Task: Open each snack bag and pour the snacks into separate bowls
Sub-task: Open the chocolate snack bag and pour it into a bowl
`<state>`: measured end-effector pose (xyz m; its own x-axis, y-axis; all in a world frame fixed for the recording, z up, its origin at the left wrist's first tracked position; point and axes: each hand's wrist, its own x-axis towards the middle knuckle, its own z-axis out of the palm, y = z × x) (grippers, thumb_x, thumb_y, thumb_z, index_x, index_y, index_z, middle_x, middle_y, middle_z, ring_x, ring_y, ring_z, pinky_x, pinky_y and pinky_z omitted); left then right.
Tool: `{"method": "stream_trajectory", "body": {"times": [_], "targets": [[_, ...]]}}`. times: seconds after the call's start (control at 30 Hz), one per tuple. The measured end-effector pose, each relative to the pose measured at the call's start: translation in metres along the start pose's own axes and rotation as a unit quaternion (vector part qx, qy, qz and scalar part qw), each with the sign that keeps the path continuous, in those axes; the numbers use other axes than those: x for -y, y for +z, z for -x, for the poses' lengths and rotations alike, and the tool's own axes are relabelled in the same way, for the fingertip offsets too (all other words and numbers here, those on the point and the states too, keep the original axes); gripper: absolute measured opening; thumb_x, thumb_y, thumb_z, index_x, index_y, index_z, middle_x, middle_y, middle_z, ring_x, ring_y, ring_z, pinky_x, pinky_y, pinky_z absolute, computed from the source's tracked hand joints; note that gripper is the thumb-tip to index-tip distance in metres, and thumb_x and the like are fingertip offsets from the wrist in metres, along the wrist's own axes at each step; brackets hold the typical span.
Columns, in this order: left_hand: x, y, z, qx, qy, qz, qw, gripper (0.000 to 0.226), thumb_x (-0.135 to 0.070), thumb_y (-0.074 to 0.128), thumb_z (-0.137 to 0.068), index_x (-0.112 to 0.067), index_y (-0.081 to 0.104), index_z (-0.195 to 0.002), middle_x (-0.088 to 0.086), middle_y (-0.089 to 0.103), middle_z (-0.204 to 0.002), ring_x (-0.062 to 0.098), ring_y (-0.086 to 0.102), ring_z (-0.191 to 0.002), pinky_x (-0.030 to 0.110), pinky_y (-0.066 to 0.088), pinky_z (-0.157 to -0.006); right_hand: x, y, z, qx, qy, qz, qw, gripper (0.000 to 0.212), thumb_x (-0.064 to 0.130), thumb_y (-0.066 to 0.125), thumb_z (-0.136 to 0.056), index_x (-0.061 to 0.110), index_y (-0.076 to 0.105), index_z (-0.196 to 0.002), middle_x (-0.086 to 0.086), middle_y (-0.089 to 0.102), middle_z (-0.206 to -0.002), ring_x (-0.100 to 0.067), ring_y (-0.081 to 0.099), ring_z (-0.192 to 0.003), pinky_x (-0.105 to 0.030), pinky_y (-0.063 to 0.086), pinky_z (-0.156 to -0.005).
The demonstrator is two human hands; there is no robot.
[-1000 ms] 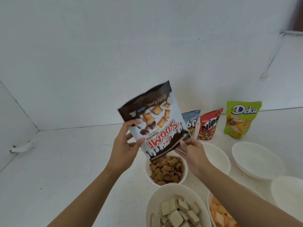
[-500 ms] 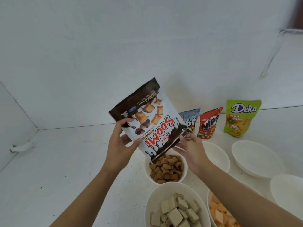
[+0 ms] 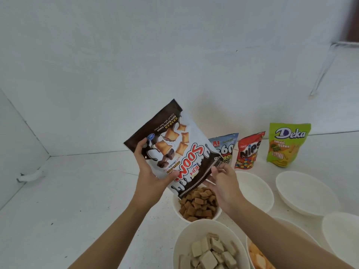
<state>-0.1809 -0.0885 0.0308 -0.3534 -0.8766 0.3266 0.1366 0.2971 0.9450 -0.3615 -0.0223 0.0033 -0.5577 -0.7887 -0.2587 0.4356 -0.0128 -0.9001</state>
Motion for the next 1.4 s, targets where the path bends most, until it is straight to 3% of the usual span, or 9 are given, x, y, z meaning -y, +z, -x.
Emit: {"method": "stream_trajectory", "body": {"times": [0.27,0.4,0.53,0.83,0.93,1.07,1.13,1.27,1.4], "targets": [[0.006,0.006,0.005,-0.015,-0.005,-0.029,0.999,0.097,0.003,0.085,-0.072,-0.042,0.031,-0.139,-0.051,0.047,-0.116,-0.006,0.06,-0.116,0.032,0.063,-0.072,-0.003,-0.004,0.002,-0.021,0.006,0.003,1.0,0.012,-0.001,0.041,-0.104,0.005,0.049,-0.097,-0.018,0.068,-0.116,-0.029,0.07,-0.104,-0.042,0.061,-0.081],[-0.006,-0.002,-0.002,-0.056,-0.014,0.02,0.998,0.066,-0.009,0.076,-0.085,-0.04,0.037,-0.128,-0.012,0.057,-0.132,0.015,0.07,-0.11,0.04,0.064,-0.073,0.001,-0.007,-0.001,-0.04,0.0,0.014,0.999,0.011,-0.001,0.041,-0.104,0.005,0.049,-0.099,-0.016,0.068,-0.115,-0.027,0.07,-0.103,-0.043,0.061,-0.085],[-0.014,-0.024,-0.014,-0.152,-0.043,-0.01,0.987,0.042,-0.03,0.071,-0.09,-0.036,0.045,-0.123,0.002,0.072,-0.109,0.019,0.075,-0.092,0.022,0.058,-0.067,0.0,-0.013,-0.001,-0.05,-0.008,0.056,0.997,0.009,0.001,0.042,-0.104,0.004,0.05,-0.103,-0.014,0.069,-0.112,-0.025,0.072,-0.099,-0.038,0.062,-0.079],[0.011,-0.059,-0.01,-0.038,-0.159,-0.124,0.979,0.013,-0.024,0.067,-0.095,-0.016,0.073,-0.104,0.002,0.079,-0.092,0.023,0.073,-0.092,0.04,0.049,-0.093,0.01,-0.014,-0.005,-0.072,-0.04,0.101,0.992,0.017,0.01,0.04,-0.106,0.015,0.045,-0.091,-0.014,0.069,-0.105,-0.025,0.07,-0.094,-0.042,0.06,-0.081],[0.02,-0.067,-0.007,0.007,-0.227,-0.121,0.966,0.017,-0.021,0.068,-0.094,-0.015,0.069,-0.109,0.004,0.079,-0.098,0.025,0.075,-0.093,0.049,0.05,-0.102,0.012,-0.007,-0.006,-0.071,-0.076,0.128,0.986,0.015,0.017,0.04,-0.108,0.019,0.047,-0.095,-0.008,0.071,-0.099,-0.021,0.071,-0.092,-0.033,0.059,-0.069],[0.018,-0.074,-0.001,0.011,-0.25,-0.124,0.96,0.036,-0.018,0.073,-0.09,-0.022,0.06,-0.124,0.003,0.077,-0.109,0.019,0.075,-0.094,0.031,0.057,-0.086,0.015,0.006,-0.007,-0.04,-0.151,0.205,0.966,0.014,0.032,0.042,-0.106,0.033,0.048,-0.093,-0.023,0.064,-0.106,-0.042,0.066,-0.1,-0.06,0.057,-0.084],[0.014,-0.081,0.0,-0.006,-0.238,-0.117,0.964,0.042,-0.023,0.076,-0.086,-0.029,0.057,-0.123,0.003,0.074,-0.116,0.022,0.073,-0.101,0.04,0.057,-0.094,0.02,0.014,-0.007,-0.02,-0.198,0.233,0.952,0.013,0.035,0.043,-0.105,0.035,0.048,-0.093,-0.027,0.062,-0.105,-0.046,0.064,-0.097,-0.062,0.056,-0.08],[0.002,-0.101,0.002,-0.059,-0.184,-0.107,0.975,0.058,-0.03,0.081,-0.077,-0.032,0.05,-0.127,0.004,0.069,-0.118,0.023,0.07,-0.106,0.042,0.057,-0.09,0.04,0.034,0.002,0.019,-0.331,0.309,0.892,0.007,0.021,0.042,-0.107,0.02,0.046,-0.102,-0.001,0.056,-0.074,-0.002,0.057,-0.061,-0.019,0.047,-0.054],[-0.017,-0.114,0.003,-0.09,-0.06,-0.247,0.963,0.064,-0.027,0.083,-0.079,-0.035,0.045,-0.129,-0.004,0.061,-0.124,0.015,0.062,-0.114,0.034,0.053,-0.09,0.05,0.055,0.015,0.082,-0.413,0.372,0.828,0.005,0.012,0.046,-0.105,0.014,0.046,-0.1,0.007,0.046,-0.061,-0.003,0.044,-0.047,-0.013,0.03,-0.044]]}}
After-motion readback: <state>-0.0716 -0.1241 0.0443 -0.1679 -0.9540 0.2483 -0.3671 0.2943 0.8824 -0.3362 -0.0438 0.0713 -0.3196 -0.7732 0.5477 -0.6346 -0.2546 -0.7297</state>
